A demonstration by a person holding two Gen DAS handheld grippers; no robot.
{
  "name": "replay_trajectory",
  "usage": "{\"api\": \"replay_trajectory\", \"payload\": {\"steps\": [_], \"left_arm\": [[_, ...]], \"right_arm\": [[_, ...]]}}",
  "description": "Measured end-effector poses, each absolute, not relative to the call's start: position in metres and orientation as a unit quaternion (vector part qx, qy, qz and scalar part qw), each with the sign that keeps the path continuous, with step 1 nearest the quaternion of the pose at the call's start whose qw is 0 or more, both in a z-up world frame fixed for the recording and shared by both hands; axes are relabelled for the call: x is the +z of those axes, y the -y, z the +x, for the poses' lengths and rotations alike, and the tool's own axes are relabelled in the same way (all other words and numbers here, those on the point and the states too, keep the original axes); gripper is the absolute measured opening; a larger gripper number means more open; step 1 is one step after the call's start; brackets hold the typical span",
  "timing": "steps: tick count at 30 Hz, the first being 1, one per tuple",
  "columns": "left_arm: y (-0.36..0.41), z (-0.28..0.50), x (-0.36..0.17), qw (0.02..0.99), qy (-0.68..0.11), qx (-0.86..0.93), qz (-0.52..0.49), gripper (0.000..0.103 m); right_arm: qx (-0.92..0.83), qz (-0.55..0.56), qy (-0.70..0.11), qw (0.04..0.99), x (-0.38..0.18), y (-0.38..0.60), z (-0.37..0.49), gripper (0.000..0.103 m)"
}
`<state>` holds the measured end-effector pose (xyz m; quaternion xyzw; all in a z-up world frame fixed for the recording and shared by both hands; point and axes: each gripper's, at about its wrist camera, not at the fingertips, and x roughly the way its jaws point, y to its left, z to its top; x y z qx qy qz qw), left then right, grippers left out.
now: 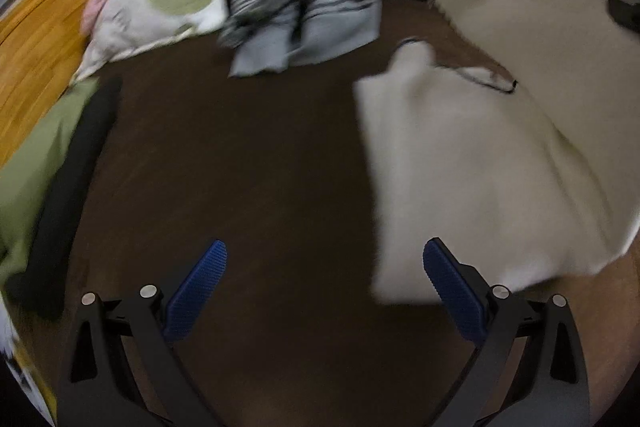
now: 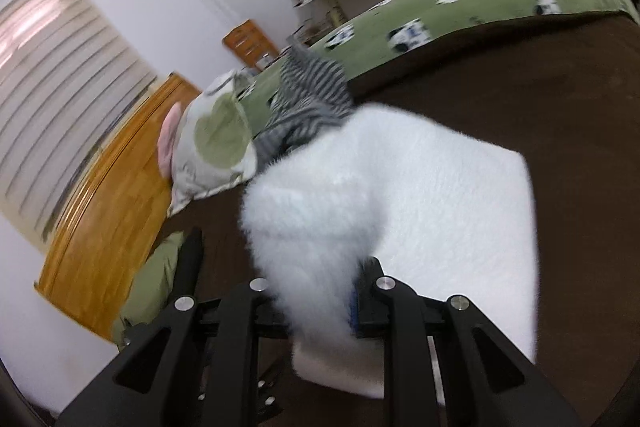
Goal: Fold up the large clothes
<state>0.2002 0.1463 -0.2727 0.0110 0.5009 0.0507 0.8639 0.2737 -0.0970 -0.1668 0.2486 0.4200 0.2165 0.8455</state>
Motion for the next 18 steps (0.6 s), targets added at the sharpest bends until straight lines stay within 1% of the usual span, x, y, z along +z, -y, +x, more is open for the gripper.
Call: {"api": "replay_trajectory", "payload": {"steps": [4,7,9,13,18], "left_arm": [[-0.178,0.18,-0.281,0.852,-0.518,0.08,0.003,0.096],[-0.2,0.163,-0.285,0.844,-0.527,0.101,-0.006,0.096],[-0.212,0.152,-0.289,0.838,-0.533,0.116,-0.018,0.096],[-0.227,0.137,-0.301,0.83,-0.54,0.137,-0.041,0.096],[-0.23,0.125,-0.311,0.823,-0.547,0.144,-0.062,0.096]], "right_arm": [[0.234,0.168,-0.466,0.836,-0.211,0.036,0.27,0.018],[0.23,0.137,-0.515,0.815,-0.251,0.013,0.262,0.018],[0.225,0.129,-0.533,0.805,-0.266,0.008,0.261,0.018],[0.225,0.133,-0.533,0.805,-0.277,0.008,0.258,0.018],[0.224,0.126,-0.535,0.805,-0.277,0.008,0.255,0.018]]}}
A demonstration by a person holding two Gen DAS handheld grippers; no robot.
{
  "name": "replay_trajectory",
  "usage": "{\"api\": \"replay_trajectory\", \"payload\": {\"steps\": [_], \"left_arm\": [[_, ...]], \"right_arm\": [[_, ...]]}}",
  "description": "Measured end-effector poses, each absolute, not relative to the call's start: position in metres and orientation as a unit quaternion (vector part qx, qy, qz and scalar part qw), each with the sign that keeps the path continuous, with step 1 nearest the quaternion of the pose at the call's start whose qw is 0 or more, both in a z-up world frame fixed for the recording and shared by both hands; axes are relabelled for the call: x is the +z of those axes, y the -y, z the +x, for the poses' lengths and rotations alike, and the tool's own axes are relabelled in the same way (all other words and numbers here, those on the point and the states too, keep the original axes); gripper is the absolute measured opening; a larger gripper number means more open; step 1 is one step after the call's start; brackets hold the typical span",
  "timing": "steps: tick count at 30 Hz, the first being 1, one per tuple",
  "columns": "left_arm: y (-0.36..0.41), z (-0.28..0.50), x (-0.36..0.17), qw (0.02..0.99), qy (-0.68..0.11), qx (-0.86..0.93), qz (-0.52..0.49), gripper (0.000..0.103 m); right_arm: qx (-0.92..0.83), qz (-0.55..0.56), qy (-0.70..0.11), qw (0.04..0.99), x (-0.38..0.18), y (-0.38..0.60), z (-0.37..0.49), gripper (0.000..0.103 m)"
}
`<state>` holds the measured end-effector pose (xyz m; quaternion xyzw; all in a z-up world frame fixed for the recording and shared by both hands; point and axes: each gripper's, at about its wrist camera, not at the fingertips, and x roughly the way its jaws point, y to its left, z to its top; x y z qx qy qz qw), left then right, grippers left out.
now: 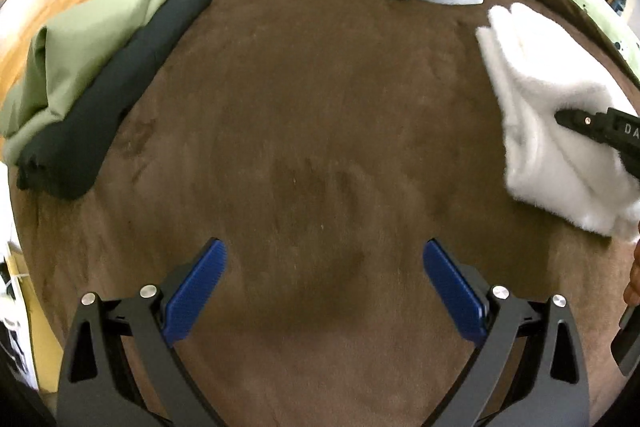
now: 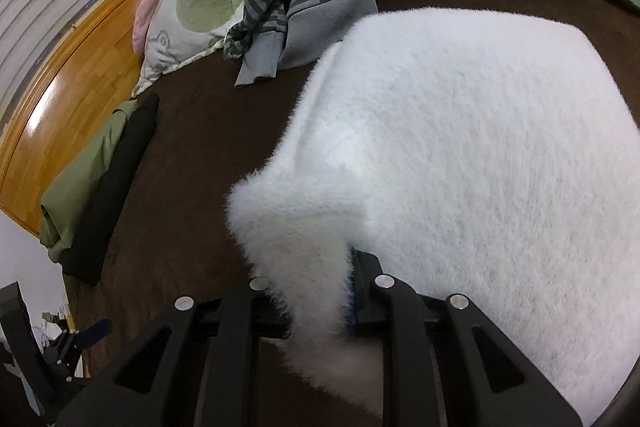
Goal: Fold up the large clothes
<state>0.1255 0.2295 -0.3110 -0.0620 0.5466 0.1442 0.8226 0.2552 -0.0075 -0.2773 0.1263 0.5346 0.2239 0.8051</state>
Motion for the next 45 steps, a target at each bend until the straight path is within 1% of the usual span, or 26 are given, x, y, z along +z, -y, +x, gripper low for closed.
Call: {"api": "replay_trajectory", "payload": {"steps": [6,8,9,10,11,12,13,17,21,28,32,36,38,41,45], "left_arm": [[-0.225,0.124,-0.297,0.827,-0.542,0.133,-0.06,0.096],[-0.227,0.124,-0.289,0.83,-0.538,0.134,-0.057,0.096],[-0.228,0.125,-0.285,0.831,-0.536,0.135,-0.056,0.096],[-0.231,0.125,-0.278,0.833,-0.533,0.137,-0.058,0.096],[-0.233,0.125,-0.273,0.834,-0.532,0.135,-0.061,0.096],[-0.237,0.123,-0.265,0.836,-0.528,0.13,-0.069,0.096],[-0.239,0.122,-0.26,0.838,-0.525,0.13,-0.071,0.096],[-0.243,0.115,-0.238,0.843,-0.517,0.137,-0.058,0.096],[-0.232,0.113,-0.214,0.853,-0.506,0.109,-0.058,0.096],[-0.158,0.149,-0.177,0.887,-0.457,-0.006,-0.073,0.096],[-0.099,0.179,-0.17,0.897,-0.424,-0.081,-0.095,0.096],[-0.042,0.205,-0.179,0.898,-0.416,-0.12,-0.08,0.097],[-0.03,0.215,-0.189,0.896,-0.418,-0.124,-0.086,0.097],[-0.024,0.227,-0.213,0.891,-0.434,-0.099,-0.092,0.096],[-0.042,0.231,-0.251,0.881,-0.462,-0.041,-0.095,0.096]], "right_arm": [[0.217,0.128,-0.543,0.801,-0.271,0.007,0.261,0.019],[0.216,0.133,-0.548,0.797,-0.269,0.007,0.262,0.023],[0.217,0.134,-0.551,0.795,-0.268,0.007,0.262,0.029],[0.223,0.141,-0.552,0.791,-0.263,0.006,0.262,0.04],[0.231,0.147,-0.551,0.788,-0.258,0.006,0.262,0.045],[0.24,0.152,-0.549,0.786,-0.254,0.005,0.261,0.075],[0.258,0.164,-0.542,0.782,-0.247,0.004,0.258,0.092],[0.274,0.171,-0.51,0.797,-0.208,0.015,0.246,0.093],[0.257,0.161,-0.508,0.806,-0.183,0.049,0.262,0.093],[0.259,0.054,-0.522,0.811,-0.171,0.091,0.335,0.093],[0.279,-0.007,-0.535,0.797,-0.183,0.093,0.379,0.094],[0.3,-0.038,-0.546,0.781,-0.197,0.085,0.409,0.094],[0.306,-0.055,-0.548,0.777,-0.204,0.08,0.418,0.094],[0.32,-0.061,-0.543,0.774,-0.212,0.072,0.425,0.094],[0.333,-0.08,-0.544,0.766,-0.23,0.055,0.432,0.094]]}}
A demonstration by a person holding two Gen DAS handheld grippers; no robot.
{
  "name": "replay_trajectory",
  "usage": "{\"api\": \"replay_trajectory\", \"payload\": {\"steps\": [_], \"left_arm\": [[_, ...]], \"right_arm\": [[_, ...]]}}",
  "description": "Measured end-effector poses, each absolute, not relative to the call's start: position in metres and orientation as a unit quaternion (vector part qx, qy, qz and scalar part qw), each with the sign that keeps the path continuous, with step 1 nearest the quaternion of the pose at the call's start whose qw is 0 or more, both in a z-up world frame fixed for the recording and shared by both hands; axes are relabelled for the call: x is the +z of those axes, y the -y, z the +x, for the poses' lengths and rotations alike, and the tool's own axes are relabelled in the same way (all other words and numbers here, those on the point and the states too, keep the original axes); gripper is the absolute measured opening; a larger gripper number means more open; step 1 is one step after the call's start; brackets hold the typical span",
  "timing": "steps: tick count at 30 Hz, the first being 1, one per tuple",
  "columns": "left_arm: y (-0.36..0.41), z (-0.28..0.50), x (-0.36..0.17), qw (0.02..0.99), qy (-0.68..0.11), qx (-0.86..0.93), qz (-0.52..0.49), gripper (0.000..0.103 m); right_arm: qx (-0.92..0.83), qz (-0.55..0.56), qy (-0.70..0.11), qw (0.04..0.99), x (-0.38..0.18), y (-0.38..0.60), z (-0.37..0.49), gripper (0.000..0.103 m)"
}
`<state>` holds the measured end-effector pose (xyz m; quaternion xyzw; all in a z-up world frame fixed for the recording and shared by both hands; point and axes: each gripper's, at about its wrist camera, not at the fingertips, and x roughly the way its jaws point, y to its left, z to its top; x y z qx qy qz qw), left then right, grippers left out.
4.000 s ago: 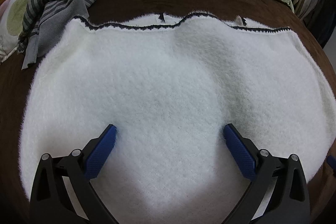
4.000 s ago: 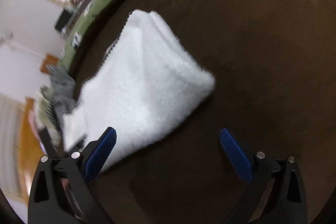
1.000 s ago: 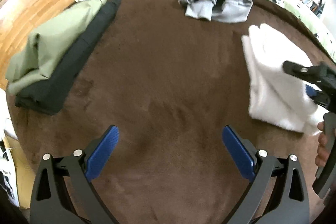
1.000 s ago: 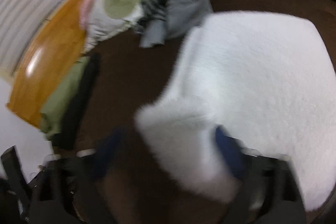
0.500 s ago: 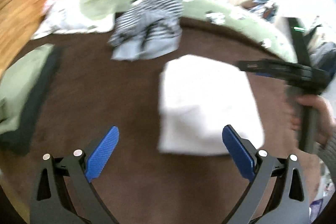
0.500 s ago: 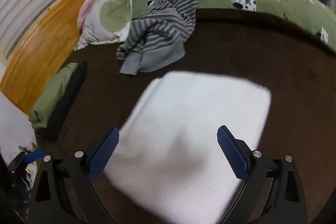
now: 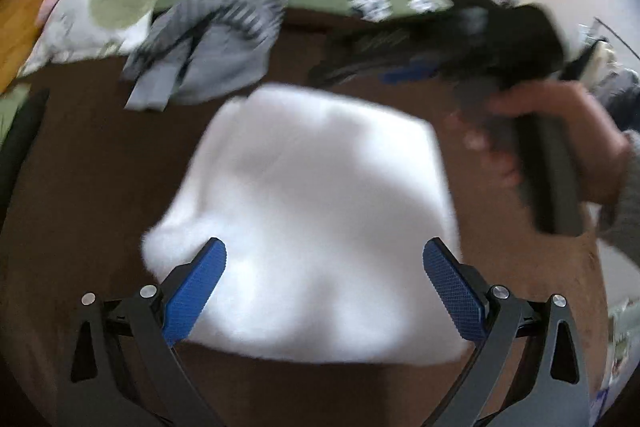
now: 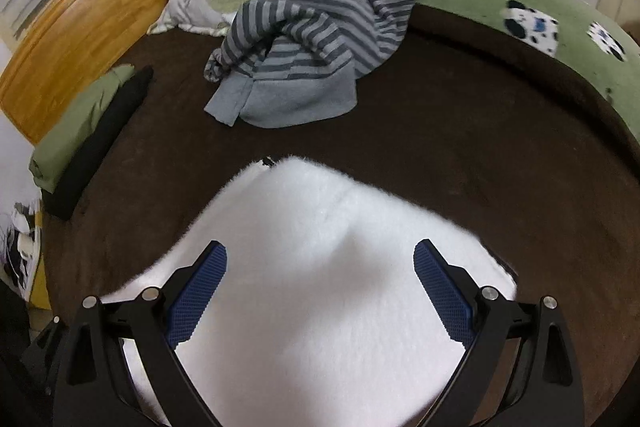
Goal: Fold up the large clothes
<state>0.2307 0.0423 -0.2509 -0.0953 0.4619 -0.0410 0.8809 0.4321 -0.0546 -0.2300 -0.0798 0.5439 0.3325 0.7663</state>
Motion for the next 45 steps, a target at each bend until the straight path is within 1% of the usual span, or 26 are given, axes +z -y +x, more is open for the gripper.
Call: {"api": "replay_trajectory", "payload": {"steps": [4,8,9,11,13,17,27,30,33,40,45], "left_arm": [[-0.067,0.217,-0.29,0.865,-0.489,-0.017,-0.112,0.096],[-0.073,0.203,-0.303,0.867,-0.479,-0.014,-0.139,0.096],[-0.075,0.201,-0.305,0.867,-0.476,-0.009,-0.15,0.096],[-0.077,0.2,-0.311,0.865,-0.475,-0.001,-0.16,0.097],[-0.08,0.199,-0.317,0.865,-0.47,0.003,-0.174,0.097],[-0.08,0.202,-0.321,0.87,-0.466,0.001,-0.163,0.097],[-0.084,0.205,-0.326,0.863,-0.475,-0.012,-0.171,0.097],[-0.083,0.212,-0.319,0.852,-0.499,-0.02,-0.16,0.096],[-0.082,0.213,-0.3,0.853,-0.503,-0.035,-0.135,0.096],[-0.1,0.217,-0.243,0.871,-0.482,-0.056,-0.071,0.096],[-0.125,0.241,-0.23,0.865,-0.498,-0.048,-0.047,0.096]], "right_arm": [[0.335,-0.104,-0.557,0.753,-0.258,0.026,0.433,0.094],[0.334,-0.13,-0.567,0.742,-0.291,-0.001,0.43,0.094],[0.33,-0.135,-0.572,0.739,-0.299,-0.007,0.431,0.097],[0.328,-0.126,-0.58,0.735,-0.312,-0.013,0.438,0.098],[0.328,-0.113,-0.581,0.737,-0.318,-0.013,0.444,0.099],[0.327,-0.104,-0.578,0.741,-0.324,-0.014,0.449,0.099],[0.329,-0.096,-0.581,0.738,-0.323,-0.013,0.451,0.099],[0.315,-0.094,-0.578,0.746,-0.309,-0.009,0.447,0.098],[0.316,-0.076,-0.559,0.763,-0.284,0.007,0.434,0.098],[0.299,0.018,-0.538,0.788,-0.219,0.074,0.397,0.098],[0.266,0.086,-0.546,0.79,-0.2,0.124,0.379,0.098]]}}
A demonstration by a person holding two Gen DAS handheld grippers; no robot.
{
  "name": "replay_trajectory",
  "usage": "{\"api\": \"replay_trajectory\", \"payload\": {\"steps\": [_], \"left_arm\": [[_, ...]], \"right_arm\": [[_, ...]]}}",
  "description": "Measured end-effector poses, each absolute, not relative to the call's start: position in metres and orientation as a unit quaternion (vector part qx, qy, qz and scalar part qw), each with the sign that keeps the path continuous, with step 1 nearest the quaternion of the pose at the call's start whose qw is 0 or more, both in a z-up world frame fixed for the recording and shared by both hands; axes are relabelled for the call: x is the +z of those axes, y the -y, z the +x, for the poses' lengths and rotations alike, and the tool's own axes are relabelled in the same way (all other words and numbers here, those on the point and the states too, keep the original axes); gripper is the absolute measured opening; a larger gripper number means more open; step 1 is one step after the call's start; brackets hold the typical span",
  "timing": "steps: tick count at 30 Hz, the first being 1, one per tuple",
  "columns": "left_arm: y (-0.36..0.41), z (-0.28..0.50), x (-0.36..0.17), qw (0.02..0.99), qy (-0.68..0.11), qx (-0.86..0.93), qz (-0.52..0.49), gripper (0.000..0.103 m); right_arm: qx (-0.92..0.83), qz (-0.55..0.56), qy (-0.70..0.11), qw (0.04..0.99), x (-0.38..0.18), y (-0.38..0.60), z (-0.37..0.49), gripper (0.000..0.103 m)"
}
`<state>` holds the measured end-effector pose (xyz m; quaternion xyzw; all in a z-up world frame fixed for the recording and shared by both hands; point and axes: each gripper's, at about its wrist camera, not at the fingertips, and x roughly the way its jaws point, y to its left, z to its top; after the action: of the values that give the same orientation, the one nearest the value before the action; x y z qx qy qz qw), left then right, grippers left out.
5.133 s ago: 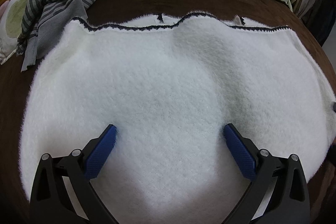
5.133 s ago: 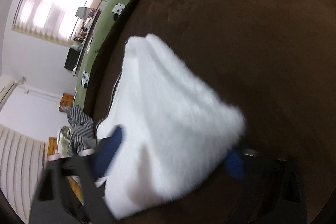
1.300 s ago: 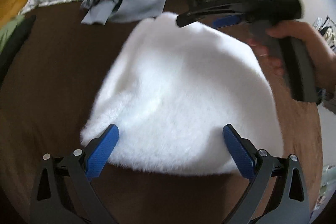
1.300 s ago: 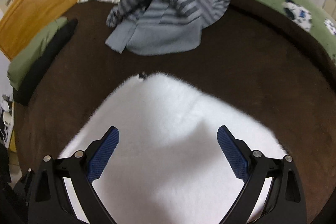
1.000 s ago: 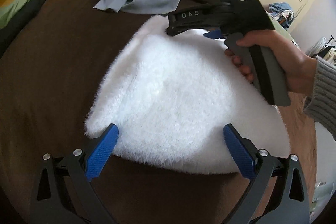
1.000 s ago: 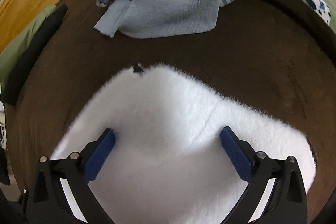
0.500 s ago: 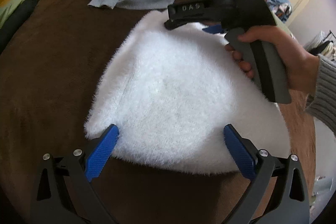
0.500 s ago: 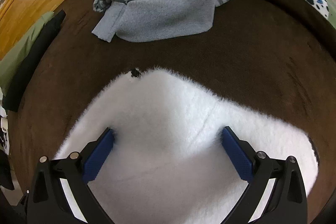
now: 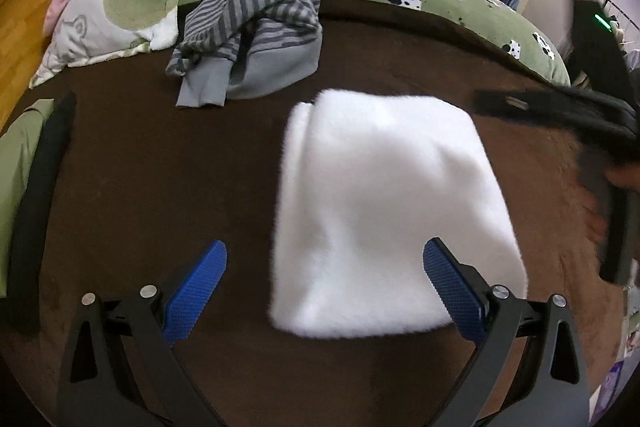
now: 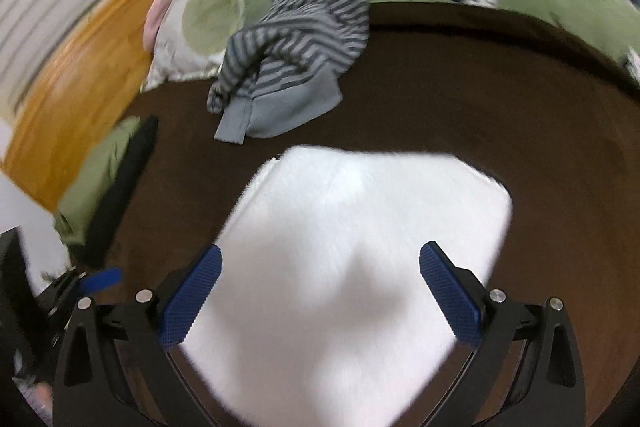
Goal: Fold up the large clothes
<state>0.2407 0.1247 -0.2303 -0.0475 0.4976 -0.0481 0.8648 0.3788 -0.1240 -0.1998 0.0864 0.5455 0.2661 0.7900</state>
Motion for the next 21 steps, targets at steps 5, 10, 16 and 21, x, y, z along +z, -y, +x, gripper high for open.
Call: {"api": "replay_trajectory", "payload": {"steps": [5,10,16,21], "left_arm": [[-0.14,0.269,-0.24,0.848,-0.521,-0.077,-0.05,0.096],[-0.143,0.302,-0.269,0.822,-0.556,-0.104,-0.065,0.091],[-0.152,0.33,-0.306,0.795,-0.584,-0.124,-0.106,0.089],[-0.154,0.344,-0.328,0.777,-0.595,-0.16,-0.129,0.089]], "right_arm": [[0.223,0.134,-0.557,0.788,-0.208,0.165,0.363,0.098],[0.203,0.175,-0.581,0.769,-0.232,0.194,0.353,0.098],[0.206,0.221,-0.597,0.743,-0.265,0.208,0.349,0.098],[0.247,0.288,-0.602,0.703,-0.296,0.21,0.349,0.098]]}}
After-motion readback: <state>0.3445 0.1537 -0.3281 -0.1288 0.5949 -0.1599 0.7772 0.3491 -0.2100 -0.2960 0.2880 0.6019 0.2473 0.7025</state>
